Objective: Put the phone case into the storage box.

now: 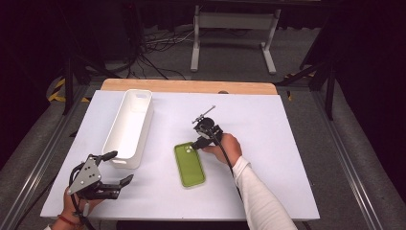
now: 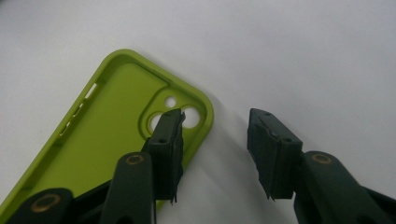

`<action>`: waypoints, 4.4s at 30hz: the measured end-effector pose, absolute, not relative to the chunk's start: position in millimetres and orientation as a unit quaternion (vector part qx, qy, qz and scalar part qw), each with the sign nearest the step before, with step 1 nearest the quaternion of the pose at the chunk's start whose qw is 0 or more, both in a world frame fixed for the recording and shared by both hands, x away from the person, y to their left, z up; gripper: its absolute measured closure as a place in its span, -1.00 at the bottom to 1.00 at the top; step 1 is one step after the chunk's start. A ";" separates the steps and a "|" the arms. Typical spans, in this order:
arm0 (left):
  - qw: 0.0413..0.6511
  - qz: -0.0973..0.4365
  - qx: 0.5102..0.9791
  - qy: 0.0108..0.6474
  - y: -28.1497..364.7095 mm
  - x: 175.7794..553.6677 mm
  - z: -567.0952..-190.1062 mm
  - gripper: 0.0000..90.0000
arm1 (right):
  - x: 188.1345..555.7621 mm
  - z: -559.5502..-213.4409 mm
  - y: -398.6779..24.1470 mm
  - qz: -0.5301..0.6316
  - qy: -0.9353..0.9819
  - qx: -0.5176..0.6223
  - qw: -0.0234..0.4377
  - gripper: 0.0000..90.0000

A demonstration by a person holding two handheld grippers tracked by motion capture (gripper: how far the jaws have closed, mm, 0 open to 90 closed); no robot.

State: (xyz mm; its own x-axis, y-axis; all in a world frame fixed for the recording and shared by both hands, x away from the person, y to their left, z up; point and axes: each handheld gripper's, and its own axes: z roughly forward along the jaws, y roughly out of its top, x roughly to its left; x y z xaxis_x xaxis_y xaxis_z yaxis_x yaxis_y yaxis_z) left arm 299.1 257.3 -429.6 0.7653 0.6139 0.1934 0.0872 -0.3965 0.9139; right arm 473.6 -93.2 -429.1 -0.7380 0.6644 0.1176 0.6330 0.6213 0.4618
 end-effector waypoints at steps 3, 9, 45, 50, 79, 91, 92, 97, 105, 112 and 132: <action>0.503 0.265 0.793 0.220 256.6 298.2 -429.8 -0.74 | 473.2 -430.9 -88.3 0.235 0.903 0.358 0.036 0.46; 0.502 0.263 0.794 0.219 257.2 298.8 -429.8 -0.74 | 473.5 -429.3 -84.5 0.227 0.904 0.362 0.019 0.68; 0.504 0.254 0.796 0.218 255.2 298.5 -431.3 -0.74 | 457.8 -416.6 -104.4 0.332 0.838 0.429 0.060 0.95; 0.506 0.256 0.793 0.222 255.3 298.3 -429.9 -0.74 | 449.7 -407.9 -109.7 0.362 0.826 0.424 0.086 0.95; 0.517 0.247 0.789 0.223 249.7 296.0 -428.0 -0.72 | 388.7 -382.3 -135.6 0.486 0.761 0.359 0.238 0.96; 0.542 0.237 0.771 0.237 245.0 293.1 -417.1 -0.74 | 369.4 -381.6 -131.7 0.495 0.759 0.337 0.258 0.96; 0.544 0.238 0.769 0.237 242.7 293.6 -415.4 -0.75 | 368.8 -381.7 -131.5 0.497 0.757 0.336 0.258 0.96; 0.550 0.233 0.769 0.228 223.3 295.1 -406.8 -0.77 | 367.4 -381.8 -128.8 0.499 0.756 0.335 0.261 0.96; 0.548 0.225 0.778 0.208 199.6 300.9 -399.7 -0.82 | 367.1 -381.7 -127.7 0.500 0.754 0.334 0.264 0.96; 0.550 0.210 0.784 0.197 178.0 307.1 -394.9 -0.85 | 366.3 -381.1 -128.3 0.499 0.750 0.339 0.271 0.96; 0.580 0.154 0.771 0.214 117.0 336.8 -386.2 -0.62 | 356.8 -378.6 -120.2 0.500 0.740 0.328 0.308 0.95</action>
State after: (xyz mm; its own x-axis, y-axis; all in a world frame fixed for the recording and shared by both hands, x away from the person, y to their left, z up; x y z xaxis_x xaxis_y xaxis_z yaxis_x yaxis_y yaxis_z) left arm 336.8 117.0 -386.2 0.8609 0.5086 -0.0112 0.1515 -0.2352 0.9601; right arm 356.8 -120.2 -378.6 -0.5950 0.7935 -0.1281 0.1764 0.2844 0.9423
